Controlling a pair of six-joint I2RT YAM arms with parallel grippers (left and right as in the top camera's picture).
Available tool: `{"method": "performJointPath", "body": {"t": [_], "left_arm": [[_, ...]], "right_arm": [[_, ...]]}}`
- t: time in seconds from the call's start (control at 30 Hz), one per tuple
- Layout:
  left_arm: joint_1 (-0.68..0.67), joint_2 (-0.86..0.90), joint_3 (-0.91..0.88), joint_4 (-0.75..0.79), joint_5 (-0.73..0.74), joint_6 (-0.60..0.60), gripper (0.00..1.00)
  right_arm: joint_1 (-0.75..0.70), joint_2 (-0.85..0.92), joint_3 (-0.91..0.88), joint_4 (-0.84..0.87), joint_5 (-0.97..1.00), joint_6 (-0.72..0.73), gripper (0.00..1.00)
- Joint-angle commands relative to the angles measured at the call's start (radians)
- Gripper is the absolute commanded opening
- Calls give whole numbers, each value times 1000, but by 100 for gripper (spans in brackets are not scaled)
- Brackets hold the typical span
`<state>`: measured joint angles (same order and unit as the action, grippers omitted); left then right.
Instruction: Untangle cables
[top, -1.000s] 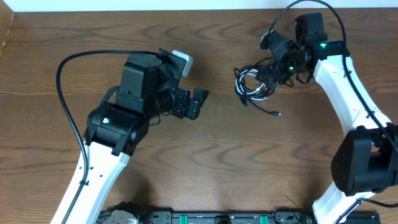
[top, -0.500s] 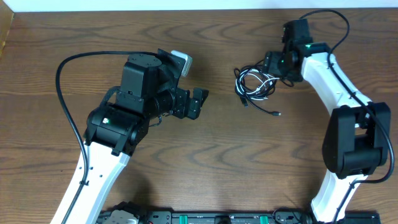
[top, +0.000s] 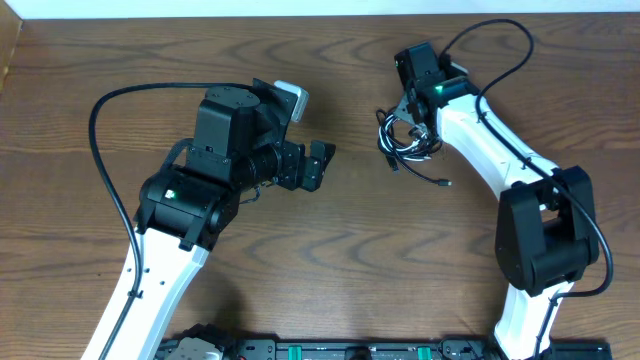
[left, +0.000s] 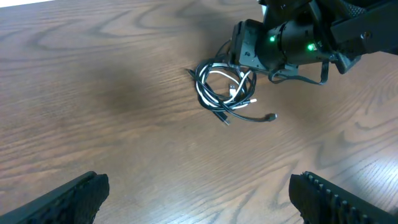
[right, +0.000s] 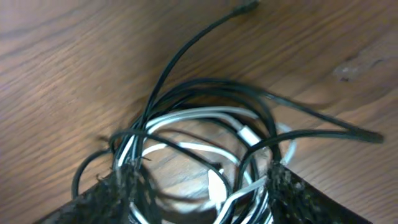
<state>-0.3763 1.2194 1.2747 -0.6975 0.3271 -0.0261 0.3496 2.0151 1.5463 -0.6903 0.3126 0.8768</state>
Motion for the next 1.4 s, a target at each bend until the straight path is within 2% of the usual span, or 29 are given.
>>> {"method": "performJointPath", "body": {"t": [0.0,0.23,0.37,0.43,0.47,0.53,0.6,0.63,0.77,0.87,0.97,1.03,1.2,1.37], "left_arm": [[-2,-13,17,3,1,-2,98],[-2,-13,17,3,1,-2,98],[-2,-13,17,3,1,-2,98],[-2,-13,17,3,1,-2,98],[-2,-13,17,3,1,-2,98],[-2,-13,17,3,1,-2,98],[-2,-13,17,-4,1,-2,98],[-2,-13,17,-10,1,-2,98],[-2,-13,17,-20,1,-2,98],[-2,-14,17,-14,1,-1,98],[-2,-19,17,-4,0,1,98],[-2,-25,17,1,0,6,98],[-2,-45,17,1,0,6,98],[-2,-48,17,1,0,18,98]], "right_arm": [[-3,-1,-3,3,56,62,69],[5,-7,-2,-5,40,130,68],[5,-16,-2,-93,47,276,74],[6,-16,-2,-98,47,275,74],[8,-16,-2,-98,48,275,72],[8,-16,-2,-98,48,279,62],[7,-16,-2,-95,66,279,45],[7,-16,-2,-92,77,278,40],[3,-16,-2,-88,82,278,54],[4,-16,-3,-89,101,278,52],[3,-16,-3,-83,124,278,39],[3,-16,-3,-84,134,278,40],[3,-12,-6,-84,149,278,54],[3,6,-8,-83,149,278,50]]}}
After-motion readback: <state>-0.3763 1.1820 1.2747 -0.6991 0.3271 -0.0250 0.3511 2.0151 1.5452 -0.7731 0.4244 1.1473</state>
